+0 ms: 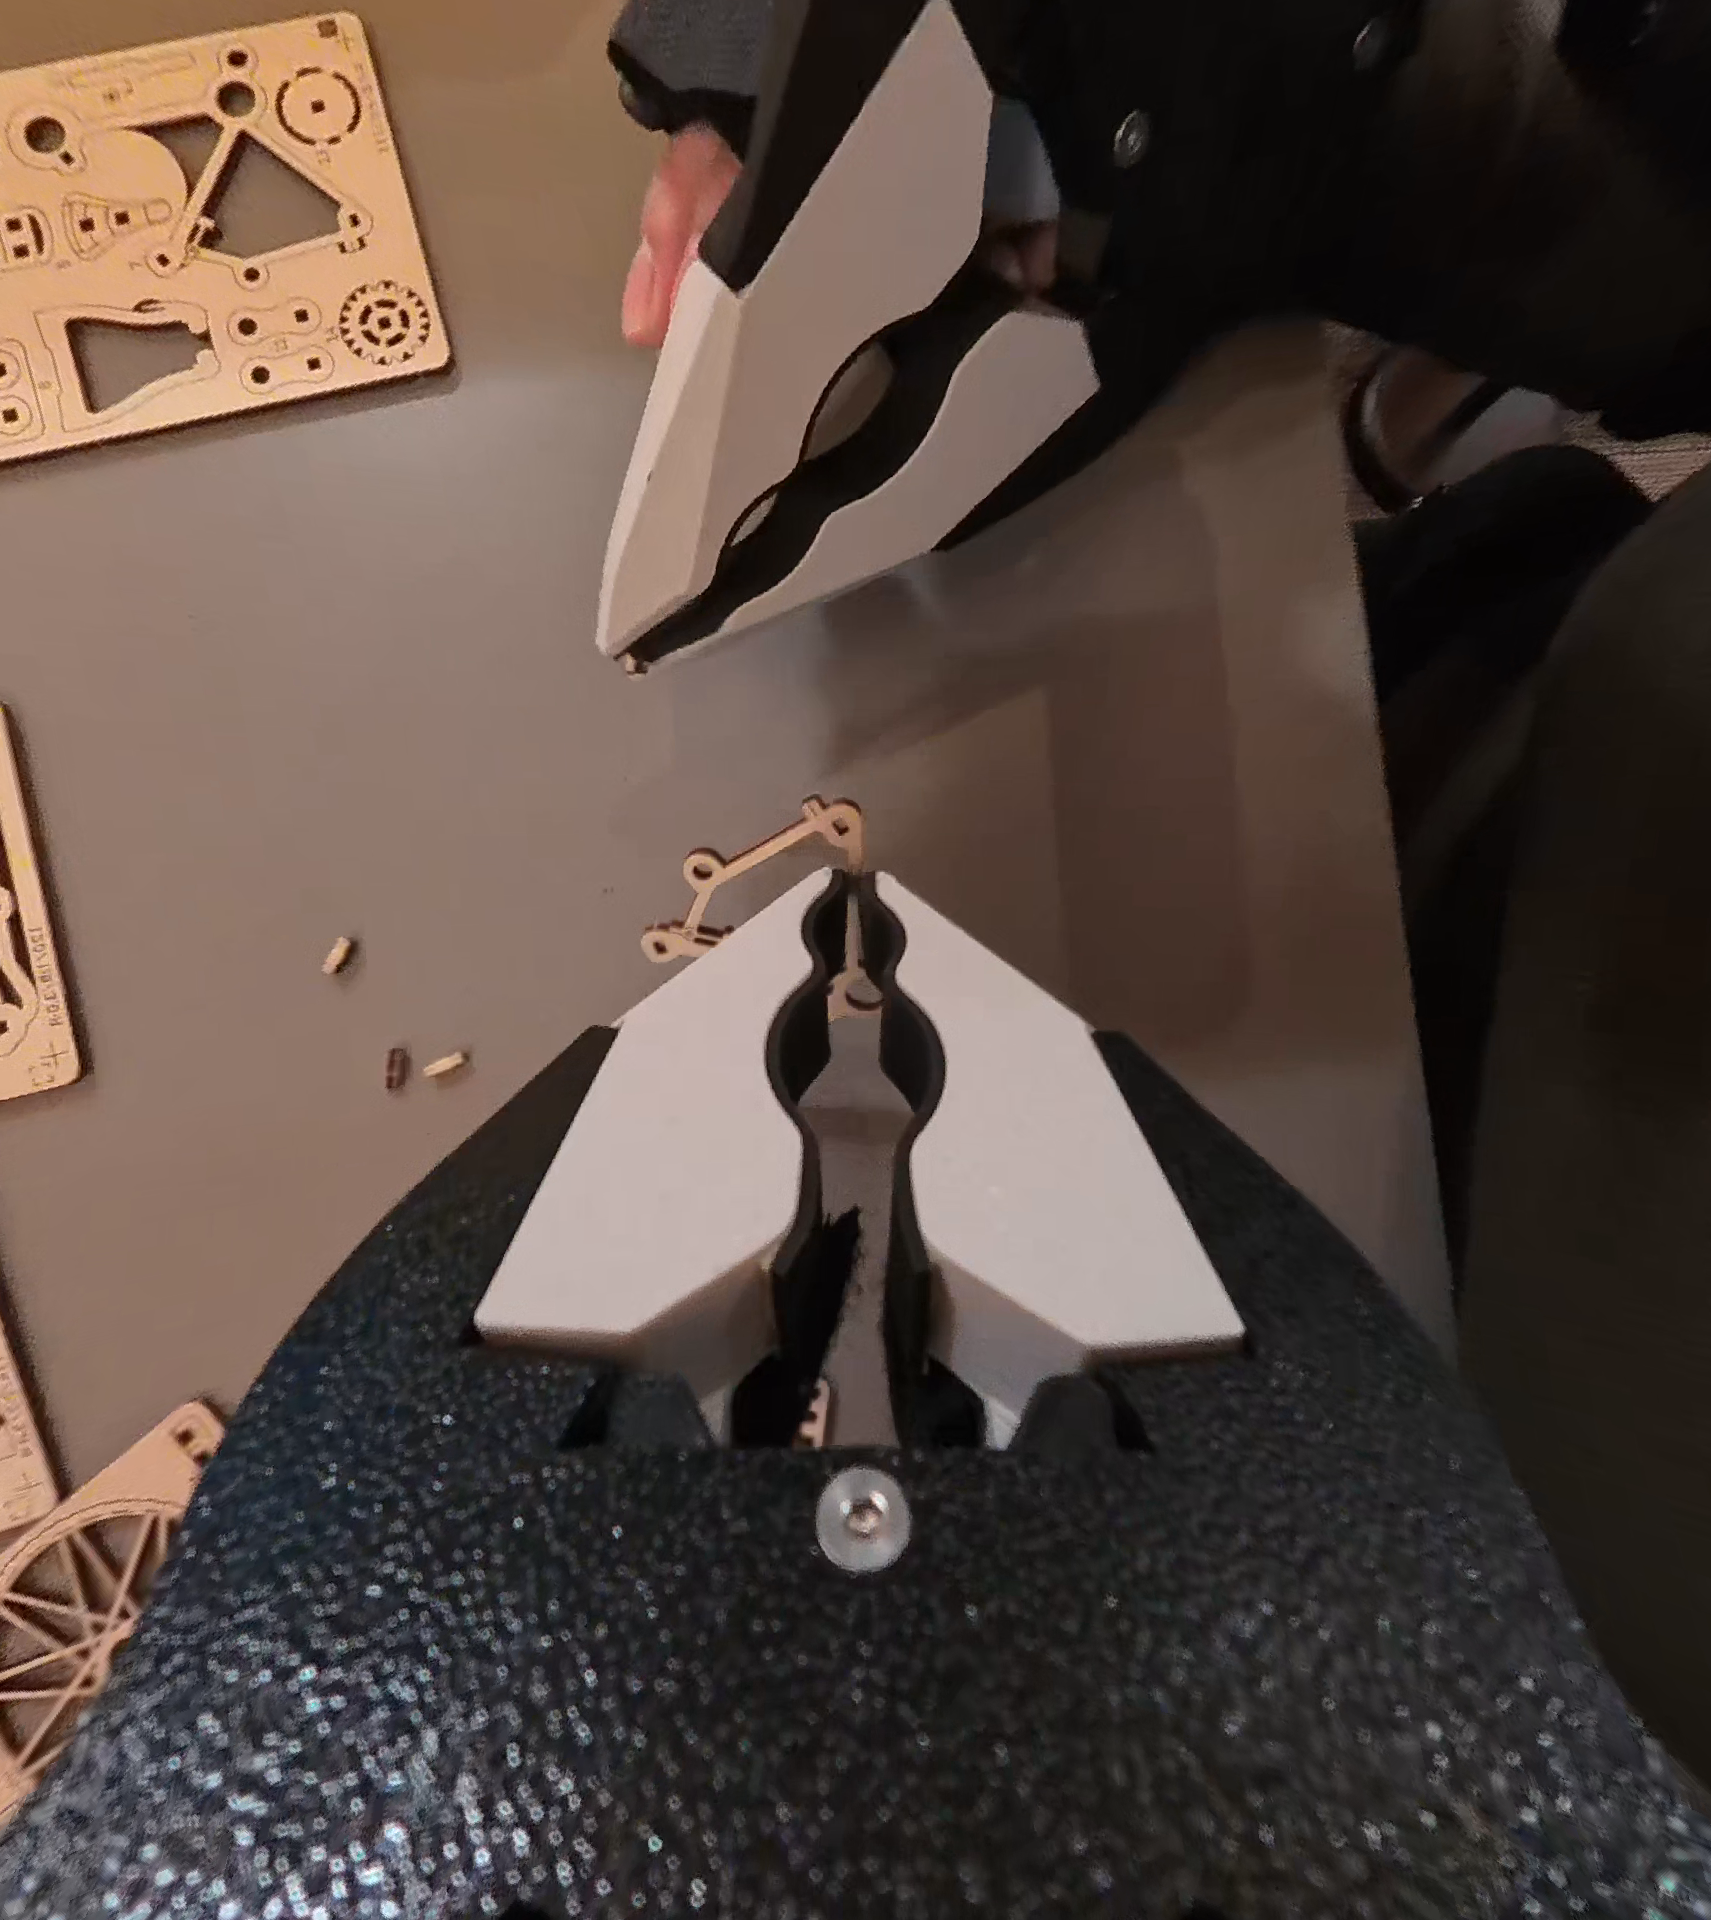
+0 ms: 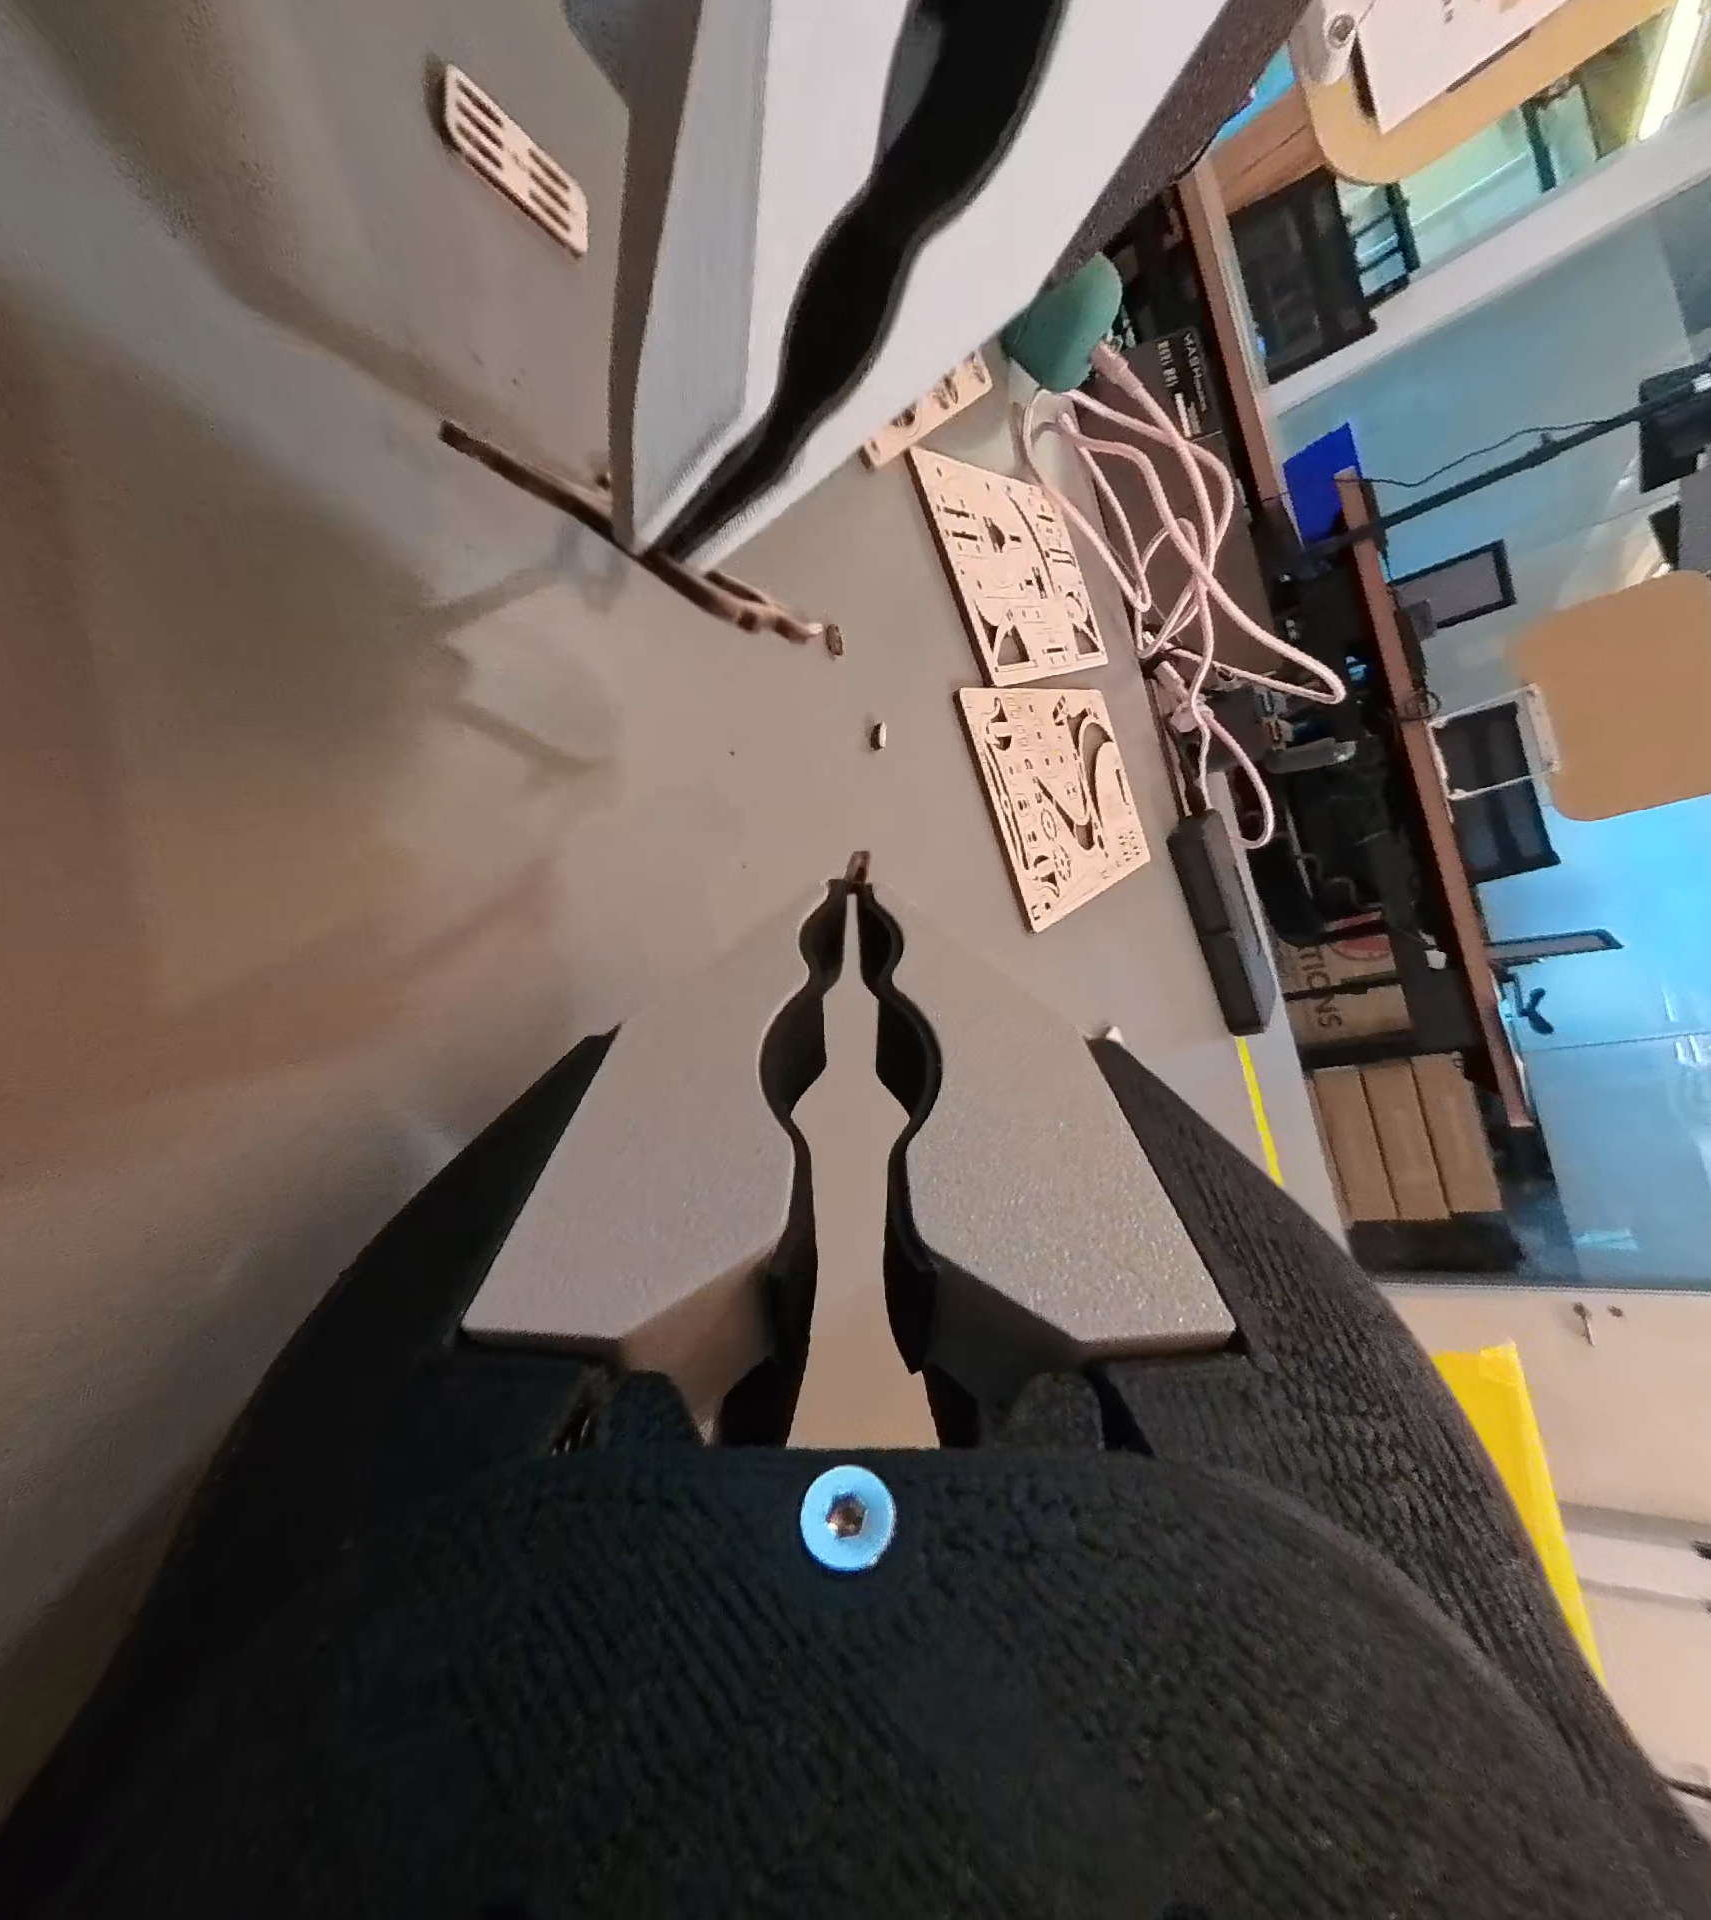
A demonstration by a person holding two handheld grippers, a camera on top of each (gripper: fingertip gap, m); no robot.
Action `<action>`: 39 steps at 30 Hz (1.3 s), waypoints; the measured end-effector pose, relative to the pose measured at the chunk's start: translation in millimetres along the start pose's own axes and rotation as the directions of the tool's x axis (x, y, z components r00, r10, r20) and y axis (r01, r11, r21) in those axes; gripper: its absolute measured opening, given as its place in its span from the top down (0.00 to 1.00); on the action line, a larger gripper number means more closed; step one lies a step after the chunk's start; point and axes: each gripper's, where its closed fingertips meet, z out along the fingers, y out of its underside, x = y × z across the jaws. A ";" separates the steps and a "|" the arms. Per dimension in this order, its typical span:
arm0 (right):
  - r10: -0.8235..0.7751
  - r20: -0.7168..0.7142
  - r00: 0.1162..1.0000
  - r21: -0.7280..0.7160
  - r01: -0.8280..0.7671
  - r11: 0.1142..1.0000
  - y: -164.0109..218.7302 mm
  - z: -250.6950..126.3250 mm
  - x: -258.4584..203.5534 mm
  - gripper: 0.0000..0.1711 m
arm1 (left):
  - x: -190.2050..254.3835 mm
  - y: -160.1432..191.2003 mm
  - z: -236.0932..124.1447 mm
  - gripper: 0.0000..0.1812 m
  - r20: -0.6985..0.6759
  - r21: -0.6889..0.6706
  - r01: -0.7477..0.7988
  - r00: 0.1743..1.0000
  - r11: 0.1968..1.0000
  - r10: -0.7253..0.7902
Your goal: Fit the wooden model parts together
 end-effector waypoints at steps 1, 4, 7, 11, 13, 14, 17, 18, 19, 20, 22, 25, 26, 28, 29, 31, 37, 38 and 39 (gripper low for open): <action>0.006 0.007 1.000 -0.002 -0.006 1.000 0.6 0.4 -0.9 1.00 | -2.7 1.3 2.1 1.00 0.018 -0.008 -0.007 1.000 1.000 0.007; 0.010 0.023 1.000 -0.005 -0.010 1.000 1.3 1.5 -3.4 1.00 | -4.5 2.0 7.1 1.00 0.033 -0.013 -0.027 0.999 1.000 0.028; 0.010 0.032 0.999 -0.005 -0.010 1.000 1.1 2.0 -4.7 1.00 | -7.3 2.8 11.5 1.00 0.032 -0.008 -0.017 0.999 1.000 0.017; 0.012 0.038 0.999 -0.007 -0.012 1.000 1.8 2.4 -5.4 1.00 | -10.8 4.9 17.3 1.00 0.031 -0.007 -0.009 0.999 1.000 0.009; 0.012 0.037 0.999 -0.008 -0.012 1.000 2.2 2.5 -5.1 1.00 | -12.8 4.0 18.3 1.00 0.038 0.001 -0.012 0.999 1.000 0.012; 0.013 0.038 0.999 -0.008 -0.013 1.000 2.4 2.4 -5.0 1.00 | -13.9 3.7 18.4 1.00 0.044 0.004 -0.014 0.999 1.000 0.014; 0.015 0.039 0.999 -0.011 -0.015 1.000 3.0 2.6 -4.9 1.00 | -15.9 4.1 18.5 1.00 0.052 0.004 -0.014 0.999 1.000 0.014; 0.015 0.040 0.999 -0.011 -0.015 1.000 3.0 2.5 -5.0 1.00 | -16.2 4.1 18.8 1.00 0.053 0.005 -0.015 0.998 1.000 0.014; 0.016 0.041 0.999 -0.010 -0.016 1.000 2.9 2.5 -5.0 1.00 | -16.4 4.2 19.2 1.00 0.054 0.004 -0.015 0.998 1.000 0.015; 0.016 0.042 0.999 -0.010 -0.016 1.000 2.8 2.5 -5.1 1.00 | -16.3 4.6 19.7 1.00 0.054 0.002 -0.015 0.998 1.000 0.015; 0.015 0.041 0.999 -0.010 -0.015 1.000 2.7 2.5 -5.1 1.00 | -16.4 5.3 20.5 1.00 0.054 -0.001 -0.017 0.998 1.000 0.017; 0.016 0.043 0.999 -0.011 -0.015 1.000 2.9 2.7 -5.2 1.00 | -16.6 5.4 20.8 1.00 0.055 -0.001 -0.019 0.998 1.000 0.019; 0.015 0.043 0.999 -0.012 -0.014 1.000 3.0 2.7 -5.4 1.00 | -16.8 5.3 20.7 1.00 0.056 -0.001 -0.019 0.998 1.000 0.019; 0.014 0.044 0.999 -0.013 -0.013 1.000 2.9 3.0 -5.7 1.00 | -17.1 5.2 20.3 1.00 0.058 0.000 -0.020 0.998 1.000 0.020; 0.013 0.044 0.999 -0.014 -0.013 1.000 3.1 3.0 -5.7 1.00 | -17.2 5.1 20.1 1.00 0.059 0.000 -0.021 0.998 1.000 0.021; 0.013 0.045 0.999 -0.014 -0.012 1.000 3.1 3.2 -5.8 1.00 | -17.2 5.2 19.9 1.00 0.060 0.000 -0.023 0.998 1.000 0.023; 0.015 0.028 1.000 -0.001 -0.015 1.000 0.9 1.6 -2.8 1.00 | -18.5 4.7 18.9 1.00 0.065 0.004 -0.026 0.998 1.000 0.025; 0.015 0.027 1.000 -0.001 -0.015 1.000 1.1 1.5 -2.6 1.00 | -18.7 4.3 18.4 1.00 0.068 0.005 -0.028 0.997 1.000 0.027; 0.015 0.026 1.000 -0.001 -0.015 1.000 1.1 1.5 -2.5 1.00 | -19.3 3.8 17.8 1.00 0.072 0.008 -0.030 0.997 1.000 0.029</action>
